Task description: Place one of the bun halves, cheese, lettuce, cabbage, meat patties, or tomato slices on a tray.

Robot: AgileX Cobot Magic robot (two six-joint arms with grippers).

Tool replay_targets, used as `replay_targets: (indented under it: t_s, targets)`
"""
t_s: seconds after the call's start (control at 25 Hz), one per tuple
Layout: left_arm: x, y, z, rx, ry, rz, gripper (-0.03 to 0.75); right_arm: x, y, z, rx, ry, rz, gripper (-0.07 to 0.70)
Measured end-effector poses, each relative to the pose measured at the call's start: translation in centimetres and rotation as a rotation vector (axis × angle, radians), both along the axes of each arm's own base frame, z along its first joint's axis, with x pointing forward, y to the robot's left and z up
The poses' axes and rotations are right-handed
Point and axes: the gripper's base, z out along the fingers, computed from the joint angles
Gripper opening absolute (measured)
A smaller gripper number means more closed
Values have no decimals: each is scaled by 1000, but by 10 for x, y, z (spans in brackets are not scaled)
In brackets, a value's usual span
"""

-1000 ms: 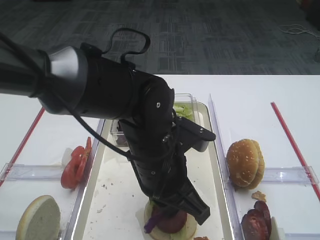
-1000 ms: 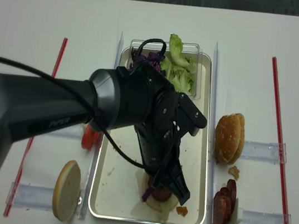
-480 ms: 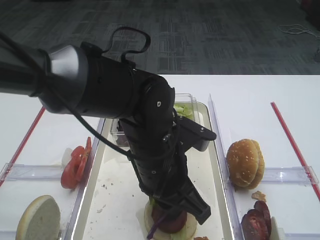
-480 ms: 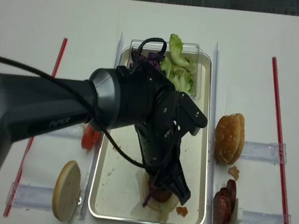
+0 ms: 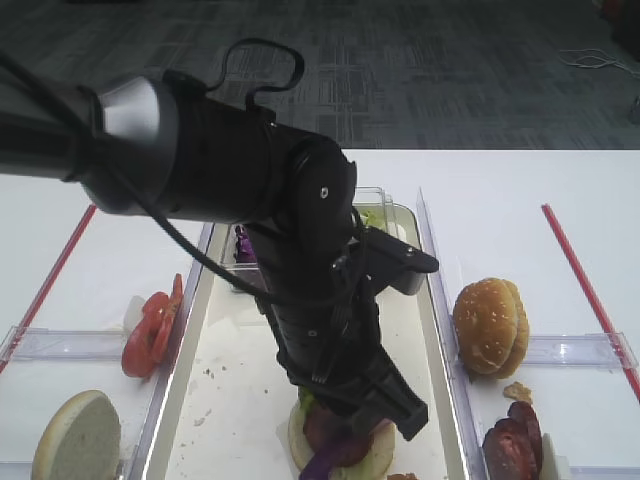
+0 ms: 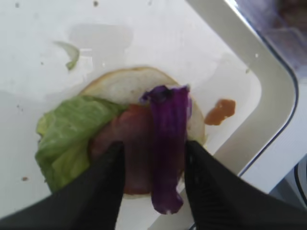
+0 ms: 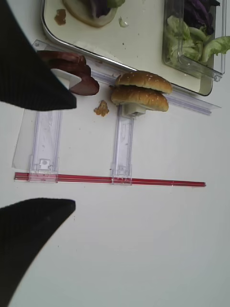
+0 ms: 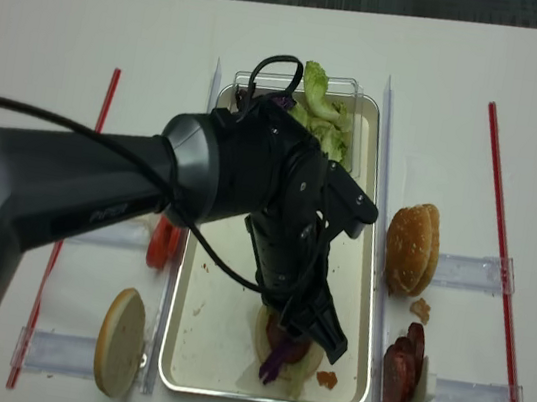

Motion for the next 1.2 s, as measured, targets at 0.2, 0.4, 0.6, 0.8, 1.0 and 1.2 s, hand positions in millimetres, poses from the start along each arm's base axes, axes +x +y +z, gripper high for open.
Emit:
replay_targets:
  t_s: [0.2,0.4,0.6,0.8,1.0,1.2]
  targets:
    - [6,-7,17,-24,-18,-8,288,0,0,0,0,0,0,427]
    - [7,-8,27,-2,-18,-25,288,0,0,0,0,0,0,427]
    - [12,-6,37,11,-2,-14,288,0,0,0,1,0,-1,427]
    - [24,5,50,35,24,20,288,0,0,0,1,0,-1,427]
    - [40,12,69,13,9,63,288,0,0,0,1,0,-1,427]
    - [56,19,84,-22,-23,115,288,0,0,0,1,0,-1,427]
